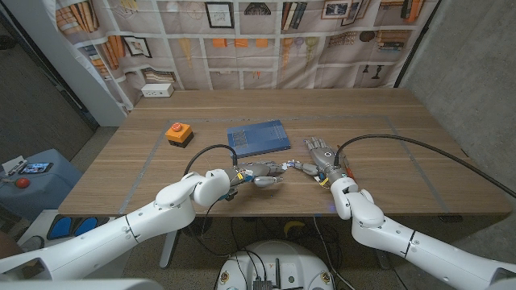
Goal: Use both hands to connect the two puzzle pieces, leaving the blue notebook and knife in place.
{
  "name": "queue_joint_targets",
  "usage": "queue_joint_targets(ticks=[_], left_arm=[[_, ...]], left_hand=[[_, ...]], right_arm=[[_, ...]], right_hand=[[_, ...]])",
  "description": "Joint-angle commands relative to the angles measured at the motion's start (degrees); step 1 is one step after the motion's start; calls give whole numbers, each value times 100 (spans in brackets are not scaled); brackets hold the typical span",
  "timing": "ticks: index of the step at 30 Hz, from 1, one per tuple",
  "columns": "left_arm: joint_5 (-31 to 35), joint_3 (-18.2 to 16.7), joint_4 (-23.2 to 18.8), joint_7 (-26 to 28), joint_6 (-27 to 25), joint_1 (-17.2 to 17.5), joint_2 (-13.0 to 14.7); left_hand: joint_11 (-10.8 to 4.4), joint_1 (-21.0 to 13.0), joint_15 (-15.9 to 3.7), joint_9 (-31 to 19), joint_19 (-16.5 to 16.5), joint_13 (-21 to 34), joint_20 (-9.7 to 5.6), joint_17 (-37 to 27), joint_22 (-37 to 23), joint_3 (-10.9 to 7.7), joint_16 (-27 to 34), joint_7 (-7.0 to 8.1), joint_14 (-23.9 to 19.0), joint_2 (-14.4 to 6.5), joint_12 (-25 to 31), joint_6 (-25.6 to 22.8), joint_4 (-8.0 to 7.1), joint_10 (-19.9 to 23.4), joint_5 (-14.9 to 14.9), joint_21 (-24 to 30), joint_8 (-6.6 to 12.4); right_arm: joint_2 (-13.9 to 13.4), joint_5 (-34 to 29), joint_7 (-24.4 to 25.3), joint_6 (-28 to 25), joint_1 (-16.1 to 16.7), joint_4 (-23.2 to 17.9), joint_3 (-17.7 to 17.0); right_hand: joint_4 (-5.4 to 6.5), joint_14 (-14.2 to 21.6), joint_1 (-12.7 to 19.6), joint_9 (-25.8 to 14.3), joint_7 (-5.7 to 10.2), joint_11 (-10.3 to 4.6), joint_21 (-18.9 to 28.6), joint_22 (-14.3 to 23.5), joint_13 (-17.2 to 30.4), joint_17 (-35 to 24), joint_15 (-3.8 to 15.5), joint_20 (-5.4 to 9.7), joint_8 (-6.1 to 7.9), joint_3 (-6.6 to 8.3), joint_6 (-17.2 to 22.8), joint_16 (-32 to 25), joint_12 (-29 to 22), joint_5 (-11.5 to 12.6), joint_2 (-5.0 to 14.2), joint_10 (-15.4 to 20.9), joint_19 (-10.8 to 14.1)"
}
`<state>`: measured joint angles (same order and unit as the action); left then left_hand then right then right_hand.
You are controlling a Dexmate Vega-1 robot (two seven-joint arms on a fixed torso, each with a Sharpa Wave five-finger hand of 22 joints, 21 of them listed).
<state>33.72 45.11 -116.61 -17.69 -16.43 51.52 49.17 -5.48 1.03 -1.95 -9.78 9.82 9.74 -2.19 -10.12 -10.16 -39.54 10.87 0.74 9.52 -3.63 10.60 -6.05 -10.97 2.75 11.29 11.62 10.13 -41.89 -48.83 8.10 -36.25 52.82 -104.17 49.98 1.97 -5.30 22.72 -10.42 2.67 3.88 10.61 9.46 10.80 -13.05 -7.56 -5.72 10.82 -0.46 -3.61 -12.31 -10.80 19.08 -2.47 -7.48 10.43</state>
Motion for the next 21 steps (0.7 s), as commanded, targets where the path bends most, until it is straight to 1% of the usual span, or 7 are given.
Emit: queue_joint_targets(ticks=[1,9,21], left_arm=[[-6,-17,-8,31,-8,25,9],[2,-14,-8,38,-25,30,6],[10,-1,8,19,-8,4,3]], left_hand=[[102,-70,-130,-17,566,12,-179,-21,-1,-30,-20,8,55,-741,32,-37,-6,155,-12,0,25],[105,-70,-130,-17,563,12,-175,-21,-1,-34,-21,5,58,-740,27,-34,-5,144,-13,-1,23],[102,-70,-125,-17,554,13,-173,-21,0,-41,-21,7,55,-739,27,-37,-4,145,-14,0,24]], right_arm=[[-111,23,100,242,-27,26,-31],[-193,27,111,486,-66,20,-75],[-238,77,69,811,-120,56,-149]], right_hand=[[-40,31,17,-9,7,-9,30,14,9,5,-7,0,30,2,-17,-7,-32,31,-32,-27,86],[-59,39,31,-9,13,-21,36,14,9,7,2,8,32,-20,-14,-8,-37,38,-72,-13,113],[-73,42,29,-9,20,-32,39,14,10,8,7,11,31,-56,-15,-8,-35,45,-127,-18,137]])
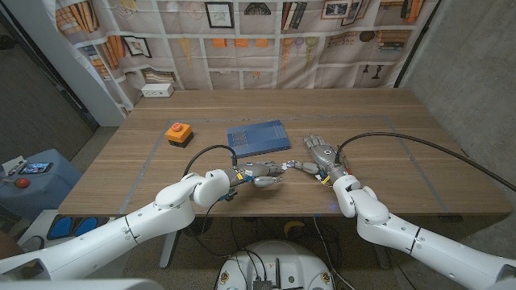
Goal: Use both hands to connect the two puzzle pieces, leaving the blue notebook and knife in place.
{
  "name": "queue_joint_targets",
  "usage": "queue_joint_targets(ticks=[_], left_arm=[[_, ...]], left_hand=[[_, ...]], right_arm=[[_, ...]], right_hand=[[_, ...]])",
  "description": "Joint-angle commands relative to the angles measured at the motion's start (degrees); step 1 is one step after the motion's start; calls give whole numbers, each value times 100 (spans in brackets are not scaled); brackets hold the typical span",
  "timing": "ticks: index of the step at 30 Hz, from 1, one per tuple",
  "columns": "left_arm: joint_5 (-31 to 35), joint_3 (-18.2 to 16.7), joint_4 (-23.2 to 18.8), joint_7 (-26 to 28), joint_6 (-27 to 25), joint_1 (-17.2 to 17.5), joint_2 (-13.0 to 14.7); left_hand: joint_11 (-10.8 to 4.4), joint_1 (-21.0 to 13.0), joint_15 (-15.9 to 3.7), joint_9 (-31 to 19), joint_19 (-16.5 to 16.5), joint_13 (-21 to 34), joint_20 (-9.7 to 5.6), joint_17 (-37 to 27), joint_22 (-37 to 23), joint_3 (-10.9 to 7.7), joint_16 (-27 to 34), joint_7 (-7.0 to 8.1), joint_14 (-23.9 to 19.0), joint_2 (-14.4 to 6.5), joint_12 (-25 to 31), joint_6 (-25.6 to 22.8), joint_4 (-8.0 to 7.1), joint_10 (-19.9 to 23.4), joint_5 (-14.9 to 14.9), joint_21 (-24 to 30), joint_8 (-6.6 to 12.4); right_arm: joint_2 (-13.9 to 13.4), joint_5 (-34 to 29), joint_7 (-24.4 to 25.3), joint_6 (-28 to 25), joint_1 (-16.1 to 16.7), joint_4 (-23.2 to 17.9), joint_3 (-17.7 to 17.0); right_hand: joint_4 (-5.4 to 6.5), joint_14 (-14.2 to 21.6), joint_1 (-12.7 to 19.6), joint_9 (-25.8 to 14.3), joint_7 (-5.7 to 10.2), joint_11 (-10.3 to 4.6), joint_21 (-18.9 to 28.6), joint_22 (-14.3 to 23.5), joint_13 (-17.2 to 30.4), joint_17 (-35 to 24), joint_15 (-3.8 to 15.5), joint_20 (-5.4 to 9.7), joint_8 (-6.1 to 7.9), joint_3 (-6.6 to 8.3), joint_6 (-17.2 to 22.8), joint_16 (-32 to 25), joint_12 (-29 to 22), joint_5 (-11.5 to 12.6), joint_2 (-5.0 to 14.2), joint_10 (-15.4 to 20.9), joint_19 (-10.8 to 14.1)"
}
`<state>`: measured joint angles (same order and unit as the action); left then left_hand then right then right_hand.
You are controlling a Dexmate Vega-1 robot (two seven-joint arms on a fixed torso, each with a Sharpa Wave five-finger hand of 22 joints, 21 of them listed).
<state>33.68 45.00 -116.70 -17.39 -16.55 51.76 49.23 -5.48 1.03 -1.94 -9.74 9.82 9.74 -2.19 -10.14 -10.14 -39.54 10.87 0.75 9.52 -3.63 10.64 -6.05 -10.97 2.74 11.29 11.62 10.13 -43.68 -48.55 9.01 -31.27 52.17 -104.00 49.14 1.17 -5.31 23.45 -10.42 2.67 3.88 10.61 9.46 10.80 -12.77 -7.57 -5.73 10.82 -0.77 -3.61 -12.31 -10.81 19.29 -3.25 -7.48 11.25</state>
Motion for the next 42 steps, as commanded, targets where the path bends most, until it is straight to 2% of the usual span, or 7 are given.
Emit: queue_joint_targets(ticks=[1,11,30,42], left_arm=[[13,11,18,-19,6,-26,-3],[22,4,8,-25,-10,-31,-5],[15,-2,-6,-32,13,-22,12],[23,1,14,-42,18,-39,-3]], left_hand=[[103,-71,-125,-21,554,12,-173,-20,-2,-42,-22,8,56,-739,23,-38,-4,144,-14,0,24],[97,-71,-126,-21,551,12,-175,-20,-2,-46,-21,8,54,-737,22,-35,-4,143,-15,-1,23],[97,-73,-124,-21,545,12,-175,-19,-2,-57,-21,11,49,-735,26,-41,0,153,-17,-3,25],[92,-74,-131,-21,543,12,-175,-19,-1,-65,-21,13,46,-736,27,-43,1,158,-17,-5,25]], right_arm=[[-65,45,-16,343,-62,50,-69],[-111,-26,-107,550,-172,140,-98],[33,-110,-171,405,-128,272,-69],[4,-106,-96,464,-134,334,-58]], right_hand=[[6,45,-44,-9,25,-35,38,14,10,-20,7,10,30,-29,-18,-9,-34,24,-54,-19,55],[2,49,-53,-9,31,-39,43,14,10,-22,16,22,28,-60,-22,-10,-32,32,-90,-25,84],[-1,50,-41,-10,38,-44,36,15,11,-26,12,19,28,-75,-23,-12,-33,58,-78,-23,95],[-8,69,-23,-10,41,-43,34,15,11,-27,22,22,32,-81,-15,-20,-40,76,-67,-4,107]])
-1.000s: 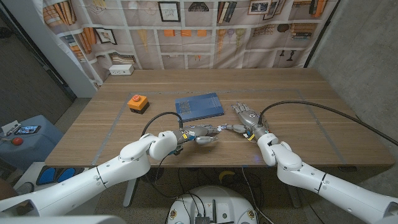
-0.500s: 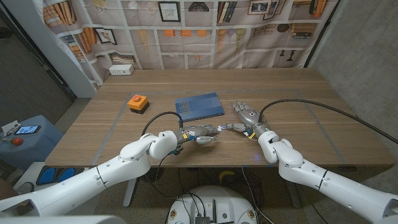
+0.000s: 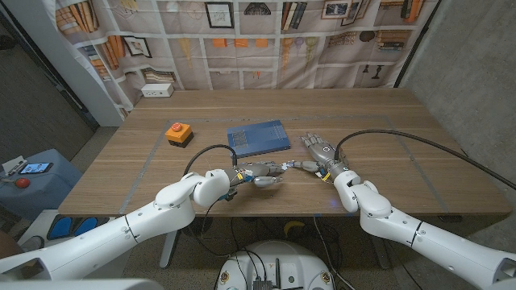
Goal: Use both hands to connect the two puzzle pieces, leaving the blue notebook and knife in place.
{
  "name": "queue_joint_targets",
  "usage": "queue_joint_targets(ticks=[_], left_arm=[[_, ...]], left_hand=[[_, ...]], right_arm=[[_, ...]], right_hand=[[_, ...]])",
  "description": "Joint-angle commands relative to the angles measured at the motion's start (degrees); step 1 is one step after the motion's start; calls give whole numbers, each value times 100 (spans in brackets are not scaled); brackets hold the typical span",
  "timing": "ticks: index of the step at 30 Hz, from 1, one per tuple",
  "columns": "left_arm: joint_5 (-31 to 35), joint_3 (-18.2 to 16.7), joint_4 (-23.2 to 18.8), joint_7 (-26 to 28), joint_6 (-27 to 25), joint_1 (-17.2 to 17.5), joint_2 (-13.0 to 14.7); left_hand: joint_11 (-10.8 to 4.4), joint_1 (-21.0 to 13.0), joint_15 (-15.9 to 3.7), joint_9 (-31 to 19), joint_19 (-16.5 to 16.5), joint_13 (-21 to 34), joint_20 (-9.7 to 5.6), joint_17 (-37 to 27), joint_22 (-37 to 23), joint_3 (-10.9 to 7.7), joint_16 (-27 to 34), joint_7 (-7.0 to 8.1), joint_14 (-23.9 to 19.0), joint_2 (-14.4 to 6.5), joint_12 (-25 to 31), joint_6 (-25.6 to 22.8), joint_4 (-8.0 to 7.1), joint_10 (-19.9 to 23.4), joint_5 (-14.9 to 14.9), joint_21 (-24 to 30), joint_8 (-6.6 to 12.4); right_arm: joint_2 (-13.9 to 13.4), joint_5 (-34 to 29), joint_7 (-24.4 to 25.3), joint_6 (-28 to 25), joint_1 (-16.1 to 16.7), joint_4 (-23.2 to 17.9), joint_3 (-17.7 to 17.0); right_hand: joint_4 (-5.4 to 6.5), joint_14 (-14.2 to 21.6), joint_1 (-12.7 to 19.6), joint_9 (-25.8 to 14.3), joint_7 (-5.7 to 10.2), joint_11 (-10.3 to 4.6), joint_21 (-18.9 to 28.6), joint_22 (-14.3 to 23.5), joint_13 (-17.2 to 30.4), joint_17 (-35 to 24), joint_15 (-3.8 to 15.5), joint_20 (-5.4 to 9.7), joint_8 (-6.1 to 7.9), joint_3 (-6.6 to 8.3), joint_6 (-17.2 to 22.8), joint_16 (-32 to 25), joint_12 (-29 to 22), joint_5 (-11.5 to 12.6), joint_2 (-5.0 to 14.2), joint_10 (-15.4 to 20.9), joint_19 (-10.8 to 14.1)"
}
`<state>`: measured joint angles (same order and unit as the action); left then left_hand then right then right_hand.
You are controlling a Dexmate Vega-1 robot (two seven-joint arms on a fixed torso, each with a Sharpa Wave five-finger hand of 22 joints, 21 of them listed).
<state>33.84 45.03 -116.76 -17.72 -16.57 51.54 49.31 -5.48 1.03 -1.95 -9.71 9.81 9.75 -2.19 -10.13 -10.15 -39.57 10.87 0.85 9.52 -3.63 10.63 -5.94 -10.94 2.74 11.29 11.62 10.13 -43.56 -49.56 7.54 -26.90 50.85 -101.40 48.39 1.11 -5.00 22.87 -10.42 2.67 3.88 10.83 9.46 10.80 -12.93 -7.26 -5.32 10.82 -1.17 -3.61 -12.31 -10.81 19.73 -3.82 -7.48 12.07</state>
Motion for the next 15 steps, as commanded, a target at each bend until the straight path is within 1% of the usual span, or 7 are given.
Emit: queue_joint_targets(ticks=[1,15], left_arm=[[9,-3,20,-5,21,-16,-11],[20,-1,-7,-3,-4,7,-9]], left_hand=[[89,-74,-130,-24,543,12,-175,-19,-1,-63,-21,4,45,-736,27,-54,-2,159,-17,-5,25],[99,-75,-126,-24,540,12,-173,-19,0,-70,-19,9,36,-735,26,-56,-2,158,-18,-7,25]], right_arm=[[-15,2,67,42,1,77,12],[-122,59,135,247,-5,81,-44]], right_hand=[[-2,38,37,-10,42,-47,11,15,11,-11,-10,-23,34,-42,-10,-20,-40,34,-10,-3,26],[-9,68,44,-10,47,-59,10,15,12,-15,29,-7,35,-69,-6,-32,-46,52,-25,19,44]])
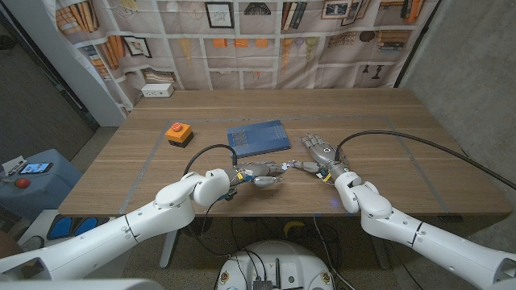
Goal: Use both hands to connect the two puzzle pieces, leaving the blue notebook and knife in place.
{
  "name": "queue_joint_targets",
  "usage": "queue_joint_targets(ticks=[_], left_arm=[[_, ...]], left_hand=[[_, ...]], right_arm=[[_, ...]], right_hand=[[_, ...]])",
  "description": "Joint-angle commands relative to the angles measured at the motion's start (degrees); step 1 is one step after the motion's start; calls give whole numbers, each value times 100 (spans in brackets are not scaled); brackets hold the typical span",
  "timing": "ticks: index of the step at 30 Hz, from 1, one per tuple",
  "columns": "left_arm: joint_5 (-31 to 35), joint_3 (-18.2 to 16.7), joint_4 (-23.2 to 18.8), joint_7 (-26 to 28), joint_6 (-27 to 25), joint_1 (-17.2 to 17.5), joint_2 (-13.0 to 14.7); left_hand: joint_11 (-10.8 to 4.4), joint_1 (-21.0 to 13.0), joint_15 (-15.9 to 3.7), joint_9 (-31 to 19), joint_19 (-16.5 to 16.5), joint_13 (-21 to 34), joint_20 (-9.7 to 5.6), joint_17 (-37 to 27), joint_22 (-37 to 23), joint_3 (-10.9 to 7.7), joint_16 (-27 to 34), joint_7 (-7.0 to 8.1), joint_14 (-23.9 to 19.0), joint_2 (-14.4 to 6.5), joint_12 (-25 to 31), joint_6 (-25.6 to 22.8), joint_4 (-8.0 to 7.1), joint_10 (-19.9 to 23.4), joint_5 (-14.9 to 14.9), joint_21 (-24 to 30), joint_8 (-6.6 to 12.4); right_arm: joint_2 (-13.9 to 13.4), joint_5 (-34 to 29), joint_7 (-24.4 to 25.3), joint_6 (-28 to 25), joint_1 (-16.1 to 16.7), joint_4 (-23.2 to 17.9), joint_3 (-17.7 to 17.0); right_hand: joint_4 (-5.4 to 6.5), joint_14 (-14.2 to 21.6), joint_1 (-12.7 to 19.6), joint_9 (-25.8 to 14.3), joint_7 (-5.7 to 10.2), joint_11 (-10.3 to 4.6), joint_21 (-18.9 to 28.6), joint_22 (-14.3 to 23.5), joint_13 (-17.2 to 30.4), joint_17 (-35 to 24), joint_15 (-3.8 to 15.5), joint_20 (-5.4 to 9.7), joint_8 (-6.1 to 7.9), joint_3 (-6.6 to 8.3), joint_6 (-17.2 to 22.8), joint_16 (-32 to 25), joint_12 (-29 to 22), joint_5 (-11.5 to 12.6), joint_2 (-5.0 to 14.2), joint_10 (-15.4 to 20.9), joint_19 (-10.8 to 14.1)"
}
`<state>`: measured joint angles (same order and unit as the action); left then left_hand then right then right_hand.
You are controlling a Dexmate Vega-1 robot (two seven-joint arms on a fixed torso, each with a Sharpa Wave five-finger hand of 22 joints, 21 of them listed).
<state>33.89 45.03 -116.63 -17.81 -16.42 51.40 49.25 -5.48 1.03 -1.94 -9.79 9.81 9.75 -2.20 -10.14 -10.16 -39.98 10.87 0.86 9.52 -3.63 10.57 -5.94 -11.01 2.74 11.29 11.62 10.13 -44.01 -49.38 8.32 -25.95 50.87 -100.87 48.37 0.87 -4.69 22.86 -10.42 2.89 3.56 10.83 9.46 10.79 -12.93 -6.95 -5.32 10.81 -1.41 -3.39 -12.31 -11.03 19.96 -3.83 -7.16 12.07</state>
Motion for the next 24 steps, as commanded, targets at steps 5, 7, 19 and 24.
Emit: queue_joint_targets(ticks=[5,7,19,24], left_arm=[[35,-5,-42,30,-43,45,4],[26,-10,-49,34,-49,55,4],[56,-12,-67,40,-87,60,2],[67,-15,-84,37,-114,69,9]], left_hand=[[92,-75,-126,-16,539,12,-173,-18,1,-31,-19,4,33,-734,34,-55,5,162,-19,-7,24],[96,-74,-121,-16,537,12,-172,-19,1,-32,-19,4,33,-734,36,-58,5,166,-19,-7,25],[88,-74,-126,-16,536,12,-173,-19,1,-37,-20,17,32,-733,32,-55,4,159,-20,-8,23],[88,-74,-122,-16,534,13,-174,-19,1,-39,-20,12,32,-733,32,-55,4,157,-20,-8,23]], right_arm=[[-109,23,70,269,-46,67,-37],[-118,15,80,317,-60,89,-36],[-175,-29,161,769,-194,243,-19],[-217,-51,147,973,-247,274,-16]], right_hand=[[13,40,45,-11,27,-42,13,15,13,-16,1,2,35,-57,-26,-33,-23,34,-33,-12,59],[12,44,45,-11,28,-44,12,15,13,-17,7,5,35,-62,-27,-34,-23,36,-37,-12,60],[12,63,31,-11,44,-66,20,15,15,-22,41,44,35,-109,-22,-41,-27,47,-77,3,104],[14,64,24,-11,46,-70,22,15,15,-24,42,35,35,-123,-19,-42,-29,49,-88,11,118]])
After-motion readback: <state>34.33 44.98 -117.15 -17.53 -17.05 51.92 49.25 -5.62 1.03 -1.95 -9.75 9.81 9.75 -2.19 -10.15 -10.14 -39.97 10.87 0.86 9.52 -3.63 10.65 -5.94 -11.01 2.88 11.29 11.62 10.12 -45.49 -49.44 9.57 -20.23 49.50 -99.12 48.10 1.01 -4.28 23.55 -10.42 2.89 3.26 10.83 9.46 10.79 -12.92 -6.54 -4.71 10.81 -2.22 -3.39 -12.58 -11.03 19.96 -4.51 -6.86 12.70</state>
